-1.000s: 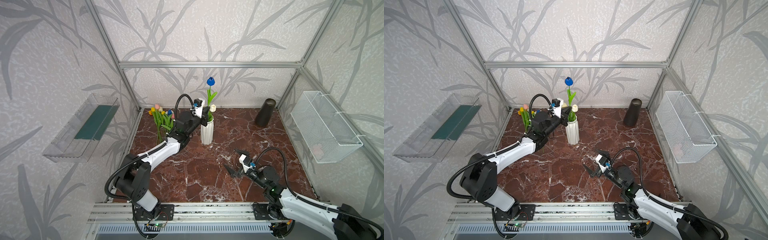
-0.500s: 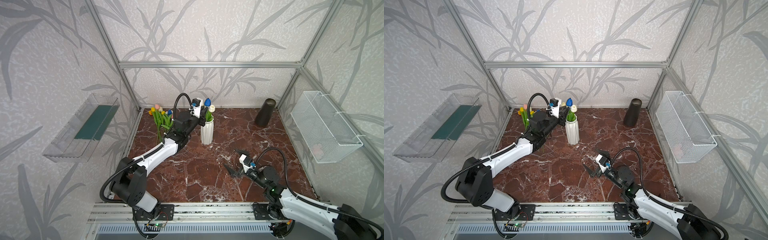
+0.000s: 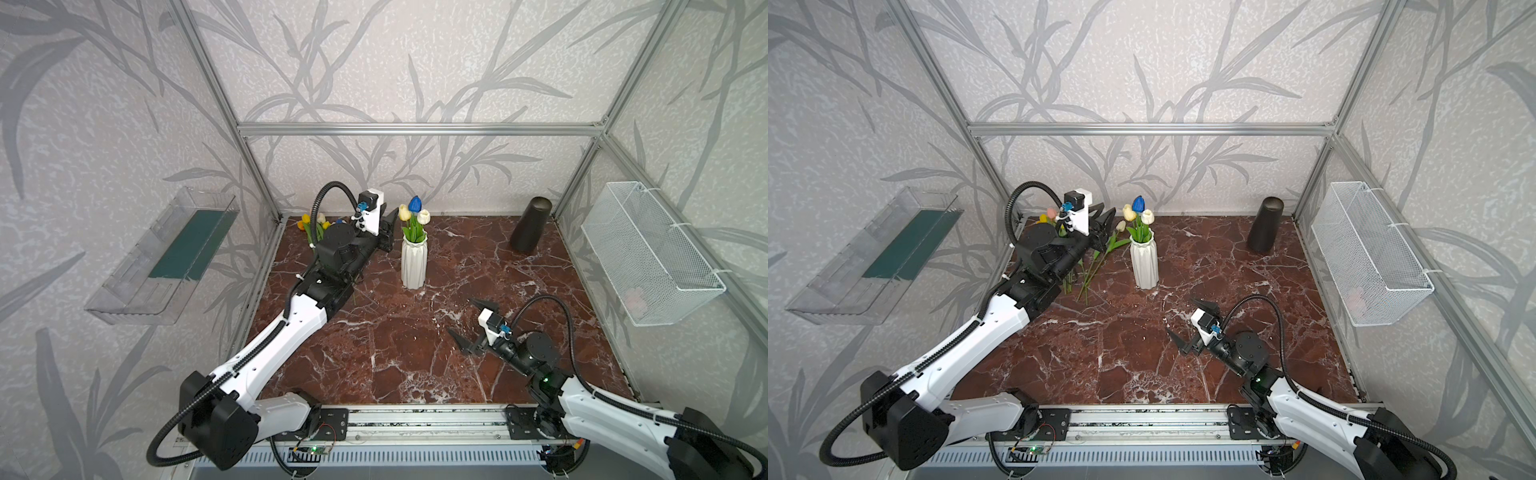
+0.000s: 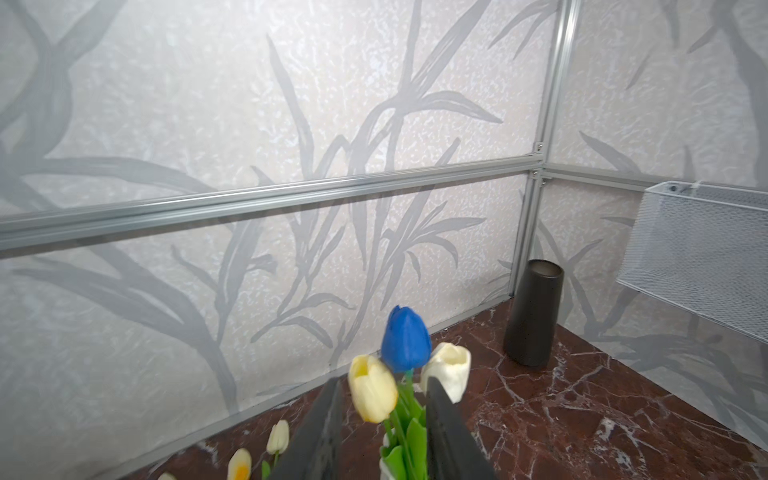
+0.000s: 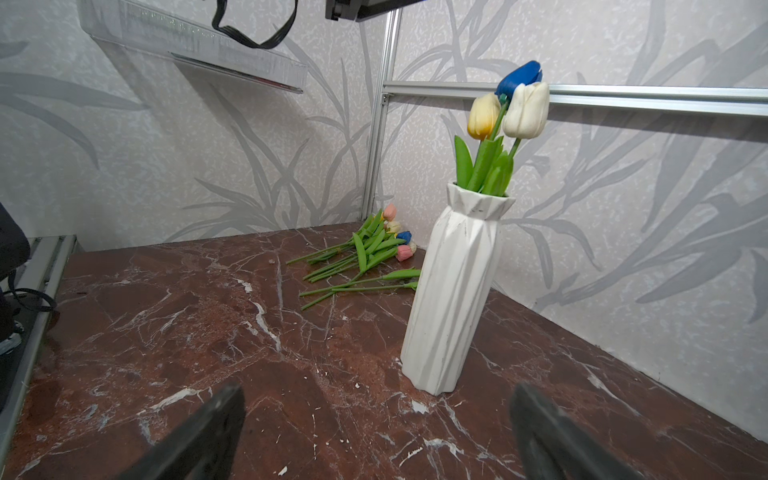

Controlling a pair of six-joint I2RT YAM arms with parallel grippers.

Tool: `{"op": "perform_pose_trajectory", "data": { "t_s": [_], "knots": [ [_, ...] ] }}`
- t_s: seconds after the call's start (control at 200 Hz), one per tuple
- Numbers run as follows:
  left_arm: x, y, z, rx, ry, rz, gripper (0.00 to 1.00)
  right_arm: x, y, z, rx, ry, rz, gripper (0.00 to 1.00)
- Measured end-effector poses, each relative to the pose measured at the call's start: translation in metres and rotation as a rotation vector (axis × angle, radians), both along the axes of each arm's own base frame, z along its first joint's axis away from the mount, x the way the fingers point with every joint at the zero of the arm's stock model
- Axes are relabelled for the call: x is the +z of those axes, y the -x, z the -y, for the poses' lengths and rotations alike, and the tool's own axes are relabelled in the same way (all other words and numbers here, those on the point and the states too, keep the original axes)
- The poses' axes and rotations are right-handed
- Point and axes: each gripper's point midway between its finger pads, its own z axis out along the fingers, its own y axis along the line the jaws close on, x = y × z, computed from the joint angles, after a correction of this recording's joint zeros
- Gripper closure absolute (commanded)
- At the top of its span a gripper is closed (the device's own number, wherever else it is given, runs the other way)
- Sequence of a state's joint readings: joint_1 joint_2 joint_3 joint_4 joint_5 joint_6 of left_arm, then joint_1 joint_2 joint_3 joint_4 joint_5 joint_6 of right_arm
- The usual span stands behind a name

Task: Arrange the flowers into the vase
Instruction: 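Open the left gripper and move it back to the tulip pile, then close the left gripper on a yellow-white tulip stem in the pile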

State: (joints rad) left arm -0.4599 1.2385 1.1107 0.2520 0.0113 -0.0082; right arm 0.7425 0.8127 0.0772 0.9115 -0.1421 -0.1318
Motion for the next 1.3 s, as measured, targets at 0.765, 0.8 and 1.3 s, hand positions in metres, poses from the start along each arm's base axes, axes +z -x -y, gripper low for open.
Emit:
{"op": "perform_pose_trajectory", "data": {
  "t_s": [0.765, 0.8, 1.3],
  "knots": [
    [-0.325, -0.13, -0.107, 0.296, -0.187, -1.151, 0.59, -0.014, 0.0, -0.007, 0.032, 0.037, -0.037, 0.0],
    [-0.327, -0.131, -0.106, 0.296, -0.201, -1.157, 0.58, -0.014, 0.0, -0.007, 0.032, 0.037, -0.037, 0.0],
    [-0.379, -0.116, -0.107, 0.307, -0.311, -1.309, 0.69, -0.014, 0.0, -0.007, 0.031, 0.036, -0.037, 0.0]
  ]
}}
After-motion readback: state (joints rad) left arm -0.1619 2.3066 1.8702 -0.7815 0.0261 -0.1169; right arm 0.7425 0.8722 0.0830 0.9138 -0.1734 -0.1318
